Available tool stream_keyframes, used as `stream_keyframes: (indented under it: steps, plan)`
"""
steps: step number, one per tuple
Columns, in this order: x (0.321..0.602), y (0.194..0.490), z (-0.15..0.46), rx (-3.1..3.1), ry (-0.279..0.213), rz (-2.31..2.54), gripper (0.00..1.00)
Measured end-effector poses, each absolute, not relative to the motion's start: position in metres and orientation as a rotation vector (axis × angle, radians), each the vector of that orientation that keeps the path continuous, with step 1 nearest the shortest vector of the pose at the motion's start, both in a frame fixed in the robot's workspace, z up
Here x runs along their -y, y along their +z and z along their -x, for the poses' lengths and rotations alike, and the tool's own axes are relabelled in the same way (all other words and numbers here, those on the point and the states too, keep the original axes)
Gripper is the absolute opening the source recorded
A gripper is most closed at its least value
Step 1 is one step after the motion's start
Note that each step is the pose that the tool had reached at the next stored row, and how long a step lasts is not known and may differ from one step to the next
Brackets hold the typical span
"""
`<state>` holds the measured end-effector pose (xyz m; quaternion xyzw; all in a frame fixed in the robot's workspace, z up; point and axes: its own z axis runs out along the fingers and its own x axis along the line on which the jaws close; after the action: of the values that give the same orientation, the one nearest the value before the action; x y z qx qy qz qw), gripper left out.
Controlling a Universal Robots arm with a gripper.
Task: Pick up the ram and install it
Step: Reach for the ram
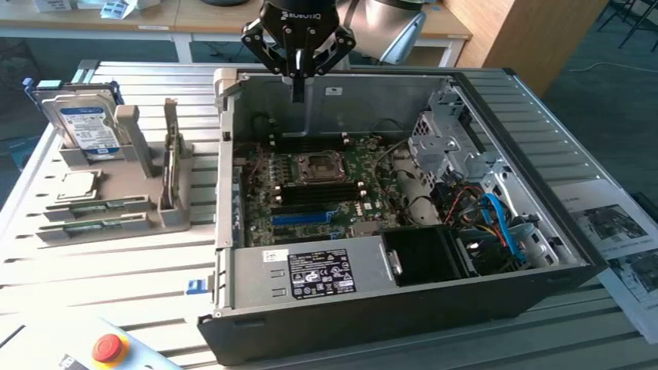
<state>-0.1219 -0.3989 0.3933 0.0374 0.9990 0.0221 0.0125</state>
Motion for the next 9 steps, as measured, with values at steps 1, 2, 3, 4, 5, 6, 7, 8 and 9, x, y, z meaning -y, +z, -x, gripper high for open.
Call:
stream_keyframes:
  steps: [1, 2, 3, 4, 5, 6, 7, 8, 9]
  plan:
    - [0.3988, 0.3933, 0.1219, -3.114, 0.069, -0.117, 0.11]
    - [0.3989, 0.3933, 0.1219, -3.114, 0.069, -0.117, 0.11]
    - [0.3988, 0.3932, 0.1220, -3.114, 0.069, -0.117, 0.11]
    - [0.3988, 0.3932, 0.1225, -3.114, 0.069, -0.117, 0.11]
    - [0.3988, 0.3932, 0.1229, -3.114, 0.069, -0.117, 0.11]
    - [0.3989, 0.3932, 0.1235, -3.114, 0.069, -0.117, 0.11]
    - [0.3989, 0.3933, 0.1242, -3.114, 0.069, -0.117, 0.11]
    - [0.3988, 0.3933, 0.1249, -3.115, 0.069, -0.117, 0.11]
    - [0.3989, 0.3933, 0.1257, -3.115, 0.069, -0.117, 0.11]
